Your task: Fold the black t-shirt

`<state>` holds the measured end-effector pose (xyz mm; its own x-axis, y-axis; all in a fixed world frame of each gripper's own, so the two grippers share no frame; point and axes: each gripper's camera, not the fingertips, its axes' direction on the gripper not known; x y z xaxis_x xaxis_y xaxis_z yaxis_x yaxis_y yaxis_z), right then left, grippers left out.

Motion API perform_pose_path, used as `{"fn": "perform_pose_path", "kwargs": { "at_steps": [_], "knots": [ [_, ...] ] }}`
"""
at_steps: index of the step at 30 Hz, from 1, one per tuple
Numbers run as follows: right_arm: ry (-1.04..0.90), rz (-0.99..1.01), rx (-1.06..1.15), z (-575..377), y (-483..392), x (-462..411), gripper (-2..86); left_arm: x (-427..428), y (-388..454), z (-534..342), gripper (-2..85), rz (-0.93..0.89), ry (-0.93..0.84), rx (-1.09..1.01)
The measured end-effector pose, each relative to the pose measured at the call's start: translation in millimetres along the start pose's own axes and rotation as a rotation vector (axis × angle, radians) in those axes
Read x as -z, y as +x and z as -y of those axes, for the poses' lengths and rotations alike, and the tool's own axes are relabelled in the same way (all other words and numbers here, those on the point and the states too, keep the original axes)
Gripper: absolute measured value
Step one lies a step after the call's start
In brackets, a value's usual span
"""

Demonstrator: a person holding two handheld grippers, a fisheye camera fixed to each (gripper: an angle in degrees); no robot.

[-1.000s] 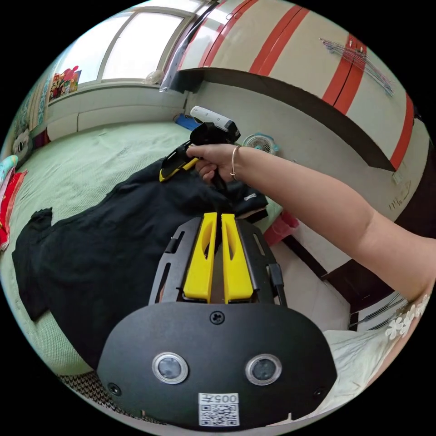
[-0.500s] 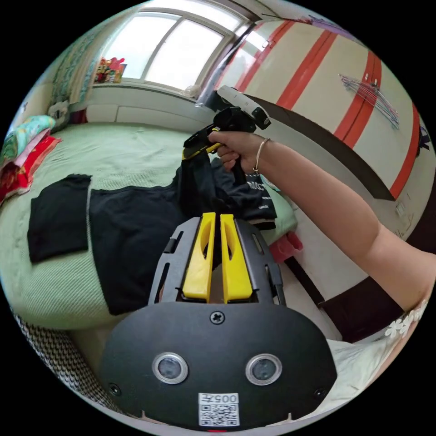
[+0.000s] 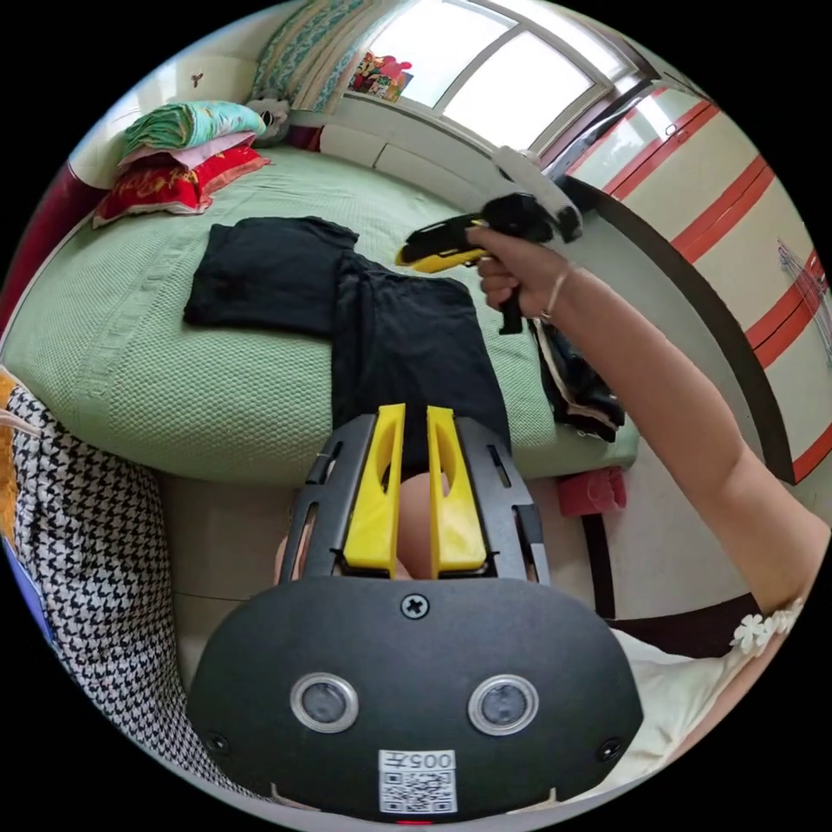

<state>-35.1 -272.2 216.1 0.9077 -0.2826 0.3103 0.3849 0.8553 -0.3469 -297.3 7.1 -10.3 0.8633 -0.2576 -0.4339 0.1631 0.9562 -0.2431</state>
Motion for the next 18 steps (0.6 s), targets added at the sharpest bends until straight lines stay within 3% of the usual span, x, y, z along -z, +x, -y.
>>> {"fn": "perform_pose_path", "kwargs": {
  "at_steps": [5,10,18],
  "knots": [
    [0.078,0.023,0.100,-75.4,23.0,32.4,8.0,-13.8,-4.9,11.8,5.7,0.011,-0.019,-0.016],
    [0.073,0.079,0.124,-179.3,17.1,8.4,6.3,-21.9,-3.5,12.7,5.2,0.026,-0.014,-0.007],
    [0.027,-0.097,0.123,-241.2,-5.2,-27.9,2.5,-34.7,8.2,6.9,3.9,0.151,-0.062,-0.027]
  ]
}}
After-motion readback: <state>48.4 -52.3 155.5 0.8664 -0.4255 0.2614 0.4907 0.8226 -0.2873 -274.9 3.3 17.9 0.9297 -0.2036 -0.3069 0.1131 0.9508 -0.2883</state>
